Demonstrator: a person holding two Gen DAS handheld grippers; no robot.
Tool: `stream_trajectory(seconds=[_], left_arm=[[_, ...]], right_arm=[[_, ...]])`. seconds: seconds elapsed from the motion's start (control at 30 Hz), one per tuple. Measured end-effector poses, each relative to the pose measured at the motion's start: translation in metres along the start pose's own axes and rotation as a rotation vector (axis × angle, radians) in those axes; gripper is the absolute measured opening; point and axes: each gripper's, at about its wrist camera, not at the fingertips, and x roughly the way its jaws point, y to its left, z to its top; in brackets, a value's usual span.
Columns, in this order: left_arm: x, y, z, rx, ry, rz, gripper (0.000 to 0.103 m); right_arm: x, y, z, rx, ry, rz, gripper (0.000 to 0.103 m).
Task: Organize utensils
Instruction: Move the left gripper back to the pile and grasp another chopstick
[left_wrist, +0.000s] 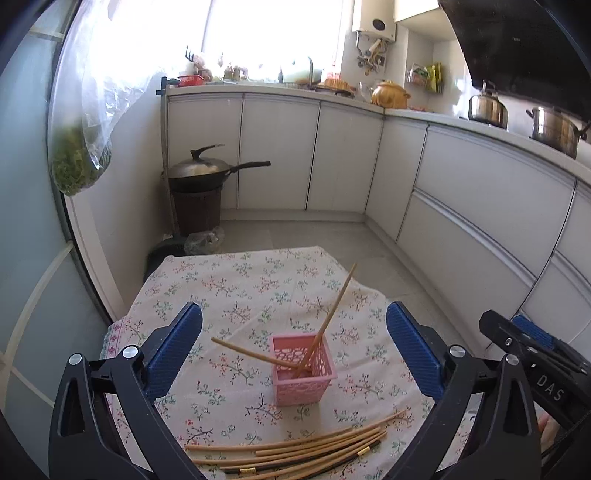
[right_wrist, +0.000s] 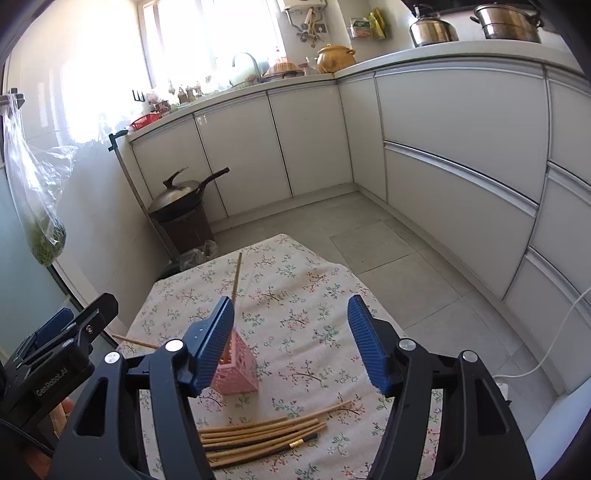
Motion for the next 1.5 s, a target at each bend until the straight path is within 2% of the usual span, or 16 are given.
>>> stream_trajectory(seconds=[0.17,0.33,0.5,0.7,0.77,0.87,0.93,1.1,1.2,1.27,1.3,1.33,1.37,1.4,1.47,1.5], left_arm=[[0.005,-0.009,-0.013,0.045,0.04,0.0,0.096],[0.012,-0.016,-0.023,0.086,0.086,-0.009,0.096],[0.032,-0.023,-0.037,0.118,0.217,-0.07,0.096],[0.076,-0.053,-0.069,0.166,0.511,-0.238,0.096],[0.089,-0.062,-0.081,0.198,0.574,-0.265,0.096],[0.116,-0.085,-0.1,0.28,0.662,-0.274,0.096],[0.134,-0.1,-0.109,0.335,0.709,-0.282,0.096],[0.175,-0.136,-0.137,0.508,0.789,-0.245,0.096],[0.188,-0.146,-0.145,0.543,0.797,-0.234,0.094],[0.195,-0.152,-0.147,0.555,0.786,-0.238,0.09],[0.2,-0.154,-0.148,0.558,0.79,-0.248,0.079],[0.206,-0.156,-0.15,0.555,0.812,-0.259,0.06],[0.211,-0.158,-0.153,0.552,0.838,-0.262,0.05],[0.213,-0.159,-0.153,0.558,0.825,-0.262,0.048],[0.213,-0.162,-0.15,0.562,0.82,-0.283,0.034],[0.212,-0.163,-0.148,0.569,0.816,-0.275,0.017]], right_arm=[[-0.007,-0.011,-0.009,0.015,-0.017,-0.034,0.088],[-0.013,-0.033,-0.018,0.04,-0.024,-0.076,0.095],[-0.022,-0.067,-0.042,0.091,0.035,-0.097,0.096],[-0.029,-0.101,-0.087,0.207,0.183,-0.075,0.096],[-0.026,-0.11,-0.103,0.255,0.251,-0.066,0.096],[-0.016,-0.126,-0.125,0.354,0.371,-0.039,0.096],[-0.012,-0.133,-0.135,0.397,0.411,-0.032,0.096],[-0.007,-0.139,-0.144,0.43,0.437,-0.041,0.096],[0.002,-0.146,-0.149,0.458,0.477,-0.029,0.096],[0.006,-0.15,-0.151,0.481,0.503,-0.021,0.096],[0.009,-0.152,-0.152,0.492,0.515,-0.017,0.096],[0.011,-0.153,-0.153,0.501,0.528,-0.008,0.096],[0.012,-0.153,-0.154,0.506,0.538,-0.004,0.096],[0.012,-0.153,-0.154,0.507,0.544,-0.004,0.096],[0.014,-0.153,-0.155,0.506,0.554,-0.006,0.096],[0.015,-0.152,-0.155,0.505,0.558,-0.007,0.096]])
